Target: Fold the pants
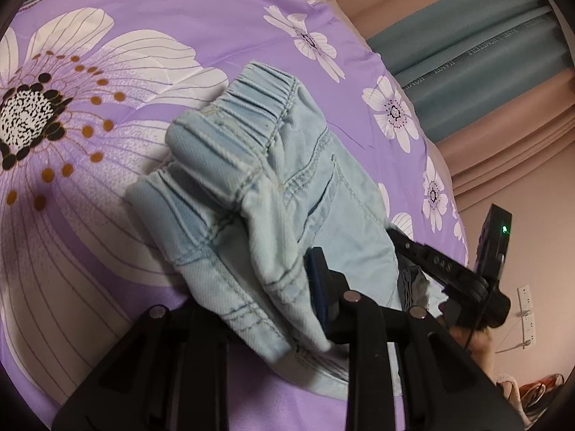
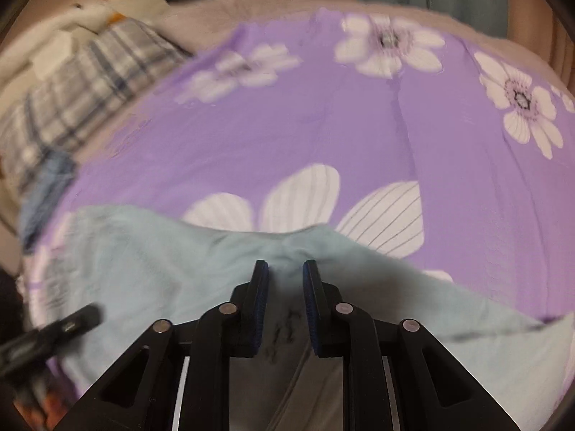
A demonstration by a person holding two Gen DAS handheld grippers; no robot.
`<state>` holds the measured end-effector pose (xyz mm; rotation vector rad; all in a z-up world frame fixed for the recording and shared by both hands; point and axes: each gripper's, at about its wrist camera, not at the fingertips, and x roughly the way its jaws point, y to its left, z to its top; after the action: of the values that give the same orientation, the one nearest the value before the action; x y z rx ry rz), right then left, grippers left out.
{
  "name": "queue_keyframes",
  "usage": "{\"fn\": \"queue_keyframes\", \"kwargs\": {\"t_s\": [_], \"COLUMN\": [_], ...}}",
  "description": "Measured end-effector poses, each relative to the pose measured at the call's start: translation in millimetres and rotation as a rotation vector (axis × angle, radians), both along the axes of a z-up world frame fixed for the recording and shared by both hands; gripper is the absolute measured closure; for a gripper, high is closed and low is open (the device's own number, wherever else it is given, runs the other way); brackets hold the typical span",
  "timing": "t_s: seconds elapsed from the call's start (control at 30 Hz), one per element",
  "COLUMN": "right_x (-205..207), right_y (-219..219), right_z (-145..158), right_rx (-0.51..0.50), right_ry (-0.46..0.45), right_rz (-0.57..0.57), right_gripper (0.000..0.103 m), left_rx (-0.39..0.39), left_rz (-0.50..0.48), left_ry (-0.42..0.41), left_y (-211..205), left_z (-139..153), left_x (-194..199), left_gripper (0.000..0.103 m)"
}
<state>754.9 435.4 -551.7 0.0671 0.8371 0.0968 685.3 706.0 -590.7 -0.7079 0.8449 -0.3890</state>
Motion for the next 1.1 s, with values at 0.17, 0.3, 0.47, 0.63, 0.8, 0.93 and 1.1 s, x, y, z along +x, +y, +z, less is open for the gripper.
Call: {"fn": "queue_keyframes", "kwargs": {"t_s": [0.17, 0.3, 0.47, 0.63, 0.8, 0.93, 1.1], "right_x": [2.1, -30.2, -85.5, -123.6, -157.7, -168.4, -147.7], "right_y": [-1.5, 15.9, 43.4, 43.8, 32.7, 0.2, -14.3], "right_z": [-2.1, -8.9, -18.1, -20.1, -8.0, 10.0, -18.0], "right_rx": [-0.006, -0.014, -0.066, -0.004, 0.104, 0.125, 0.17], "right_ry": [0.039, 0.077, 0.059, 0.098, 0.094, -0.03, 0.047], "right_rz": [-0.037, 0.023, 0.056, 0.084, 0.142, 0.069, 0.053], "right_gripper": [0.083, 0.083, 0.083, 0.083, 0.083, 0.083, 0.083], "left_rx": [0.007, 0.015, 0.045, 0.058, 0.047, 0.064, 0.101], "left_rz": [-0.001, -0.001, -0.008, -0.021, -0.031, -0.031, -0.038], "left_ry": [-0.002, -0.005, -0.023, 0.004, 0.01, -0.039, -0.125], "left_y": [-1.6, -2.8, -5.0, -5.1, -0.3, -2.7, -17.0], "left_z": [-0.5, -0.2, 0.0, 3.2, 12.5, 29.7, 60.3], "left_x": [1.0, 1.9, 1.5, 5.4, 3.1, -5.1, -20.3], "left_gripper": [0.077, 0.077, 0.077, 0.077, 0.081, 0.082, 0.081]}}
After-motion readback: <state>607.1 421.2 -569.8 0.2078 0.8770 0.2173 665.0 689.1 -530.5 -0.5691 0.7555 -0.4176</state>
